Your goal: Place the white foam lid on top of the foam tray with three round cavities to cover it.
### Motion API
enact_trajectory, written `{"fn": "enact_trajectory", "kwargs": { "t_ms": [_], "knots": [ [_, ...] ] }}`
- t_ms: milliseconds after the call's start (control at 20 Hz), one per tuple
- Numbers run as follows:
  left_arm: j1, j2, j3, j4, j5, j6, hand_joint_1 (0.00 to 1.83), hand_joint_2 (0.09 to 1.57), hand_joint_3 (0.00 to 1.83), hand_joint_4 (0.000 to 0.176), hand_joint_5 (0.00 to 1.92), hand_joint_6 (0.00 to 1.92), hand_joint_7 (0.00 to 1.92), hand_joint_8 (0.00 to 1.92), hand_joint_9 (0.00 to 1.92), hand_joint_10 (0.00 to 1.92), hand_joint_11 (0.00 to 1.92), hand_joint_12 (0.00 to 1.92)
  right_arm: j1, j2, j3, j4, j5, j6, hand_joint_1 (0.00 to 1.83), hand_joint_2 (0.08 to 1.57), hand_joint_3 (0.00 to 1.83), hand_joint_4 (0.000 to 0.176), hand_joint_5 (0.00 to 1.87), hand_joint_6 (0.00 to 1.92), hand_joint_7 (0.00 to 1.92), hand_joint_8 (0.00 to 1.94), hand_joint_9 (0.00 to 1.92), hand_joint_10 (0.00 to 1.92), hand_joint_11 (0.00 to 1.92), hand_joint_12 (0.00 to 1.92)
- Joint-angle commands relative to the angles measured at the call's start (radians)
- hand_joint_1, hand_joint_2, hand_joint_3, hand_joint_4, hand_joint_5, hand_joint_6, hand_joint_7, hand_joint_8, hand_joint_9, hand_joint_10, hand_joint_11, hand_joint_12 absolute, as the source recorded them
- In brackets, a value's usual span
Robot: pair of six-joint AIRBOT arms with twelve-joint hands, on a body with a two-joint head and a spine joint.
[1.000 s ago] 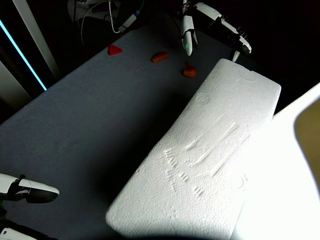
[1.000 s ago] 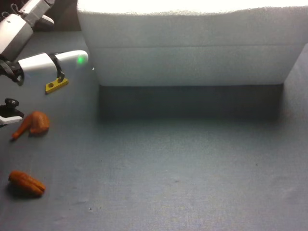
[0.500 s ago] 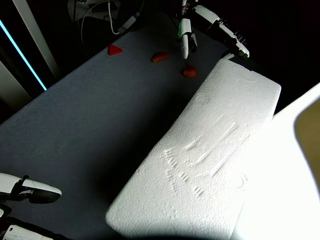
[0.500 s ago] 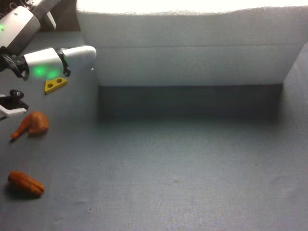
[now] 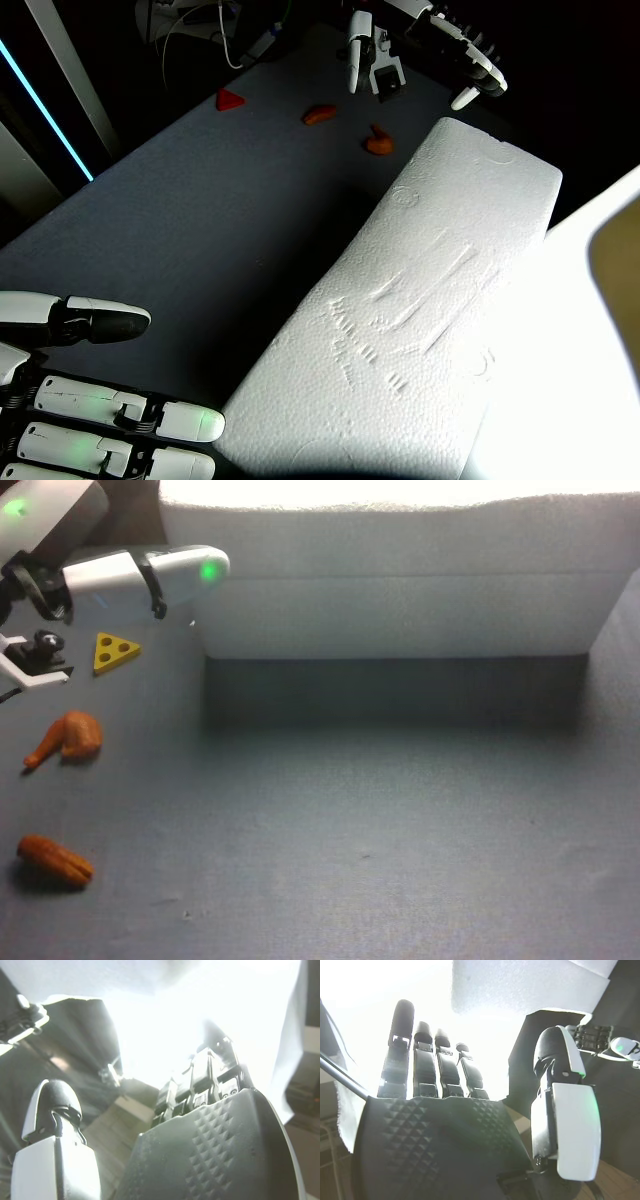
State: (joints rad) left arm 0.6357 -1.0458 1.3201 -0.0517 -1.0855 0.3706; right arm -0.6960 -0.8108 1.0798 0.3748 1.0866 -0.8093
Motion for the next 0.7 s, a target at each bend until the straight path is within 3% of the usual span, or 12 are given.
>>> {"fn": "enact_trajectory", "kwargs": {
  "t_ms": [0, 50, 100, 150, 200, 250, 300, 450, 500, 550, 600, 650],
  "knots": [
    [-0.021, 0.012, 0.0, 0.009, -0.104, 0.001, 0.5, 1.1, 0.0, 0.046, 0.0, 0.0, 0.0, 0.0, 0.0, 0.0, 0.0, 1.04, 0.016, 0.005, 0.01, -0.012, 0.113, 0.003, 0.47, 1.15, 0.0, 0.048, 0.0, 0.0, 0.07, 0.03, 0.0, 0.21, 0.0, 0.75],
    [-0.034, 0.014, -0.003, 0.043, -0.078, 0.0, 0.66, 1.1, 0.0, 0.022, 0.0, 0.0, 0.0, 0.0, 0.0, 0.0, 0.0, 0.93, 0.027, 0.0, 0.015, -0.024, 0.095, 0.003, 0.5, 1.13, 0.0, 0.055, 0.0, 0.0, 0.01, 0.0, 0.0, 0.03, 0.0, 0.46],
    [-0.041, 0.015, -0.004, 0.065, -0.061, -0.007, 0.66, 1.1, 0.0, 0.022, 0.0, 0.0, 0.0, 0.0, 0.0, 0.0, 0.0, 0.93, 0.033, -0.005, 0.018, -0.033, 0.08, 0.003, 0.5, 1.13, 0.0, 0.055, 0.0, 0.0, 0.01, 0.0, 0.0, 0.03, 0.0, 0.46],
    [-0.044, 0.015, -0.003, 0.086, -0.041, -0.018, 0.65, 1.1, 0.0, 0.017, 0.0, 0.0, 0.0, 0.0, 0.0, 0.0, 0.0, 0.19, 0.041, -0.012, 0.024, -0.041, 0.061, 0.003, 0.52, 1.13, 0.0, 0.078, 0.0, 0.0, 0.0, 0.0, 0.0, 0.0, 0.0, 0.31],
    [-0.046, 0.014, -0.001, 0.098, -0.025, -0.022, 0.65, 1.1, 0.0, 0.017, 0.0, 0.0, 0.0, 0.0, 0.0, 0.0, 0.0, 0.19, 0.046, -0.018, 0.028, -0.045, 0.047, 0.003, 0.52, 1.13, 0.0, 0.078, 0.0, 0.0, 0.0, 0.0, 0.0, 0.0, 0.0, 0.31],
    [-0.045, 0.009, 0.003, 0.11, -0.001, -0.034, 0.62, 1.08, 0.0, 0.0, 0.0, 0.0, 0.0, 0.0, 0.0, 0.0, 0.0, 0.04, 0.053, -0.026, 0.036, -0.051, 0.028, 0.003, 0.52, 1.13, 0.0, 0.074, 0.0, 0.0, 0.0, 0.0, 0.0, 0.0, 0.0, 0.41],
    [-0.04, 0.003, 0.01, 0.124, 0.018, -0.053, 0.57, 1.09, 0.0, 0.0, 0.0, 0.0, 0.0, 0.0, 0.0, 0.0, 0.0, 0.0, 0.062, -0.035, 0.044, -0.062, 0.002, 0.003, 0.49, 1.13, 0.0, 0.062, 0.01, 0.01, 0.03, 0.01, 0.04, 0.02, 0.0, 0.98],
    [-0.04, -0.014, 0.031, 0.134, 0.075, -0.062, 0.54, 1.07, 0.0, 0.0, 0.0, 0.0, 0.0, 0.0, 0.0, 0.0, 0.0, 0.0, 0.084, -0.06, 0.062, -0.084, -0.058, 0.004, 0.54, 1.12, 0.0, 0.074, 0.0, 0.0, 0.0, 0.0, 0.04, 0.06, 0.0, 1.44],
    [-0.04, -0.017, 0.036, 0.134, 0.088, -0.063, 0.54, 1.07, 0.0, 0.0, 0.0, 0.0, 0.0, 0.0, 0.0, 0.0, 0.0, 0.0, 0.088, -0.067, 0.067, -0.087, -0.069, 0.004, 0.54, 1.12, 0.0, 0.074, 0.0, 0.0, 0.0, 0.0, 0.04, 0.06, 0.0, 1.44],
    [-0.042, -0.023, 0.048, 0.134, 0.111, -0.064, 0.53, 1.07, 0.0, 0.0, 0.01, 0.0, 0.0, 0.0, 0.0, 0.0, 0.03, 0.01, 0.095, -0.079, 0.077, -0.09, -0.085, 0.004, 0.57, 1.12, 0.0, 0.047, 0.0, 0.0, 0.0, 0.0, 0.0, 0.0, 0.0, 1.13],
    [-0.043, -0.024, 0.053, 0.135, 0.122, -0.064, 0.53, 1.07, 0.0, 0.0, 0.01, 0.0, 0.0, 0.0, 0.0, 0.0, 0.03, 0.01, 0.099, -0.083, 0.079, -0.093, -0.092, 0.004, 0.57, 1.12, 0.0, 0.047, 0.0, 0.0, 0.0, 0.0, 0.0, 0.0, 0.0, 1.13],
    [-0.049, -0.031, 0.066, 0.135, 0.145, -0.064, 0.53, 1.07, 0.0, 0.0, 0.02, 0.01, 0.0, 0.0, 0.0, 0.0, 0.05, 0.03, 0.103, -0.089, 0.083, -0.095, -0.1, 0.004, 0.59, 1.13, 0.0, 0.035, 0.0, 0.0, 0.0, 0.0, 0.0, 0.0, 0.0, 0.9]
  ]
}}
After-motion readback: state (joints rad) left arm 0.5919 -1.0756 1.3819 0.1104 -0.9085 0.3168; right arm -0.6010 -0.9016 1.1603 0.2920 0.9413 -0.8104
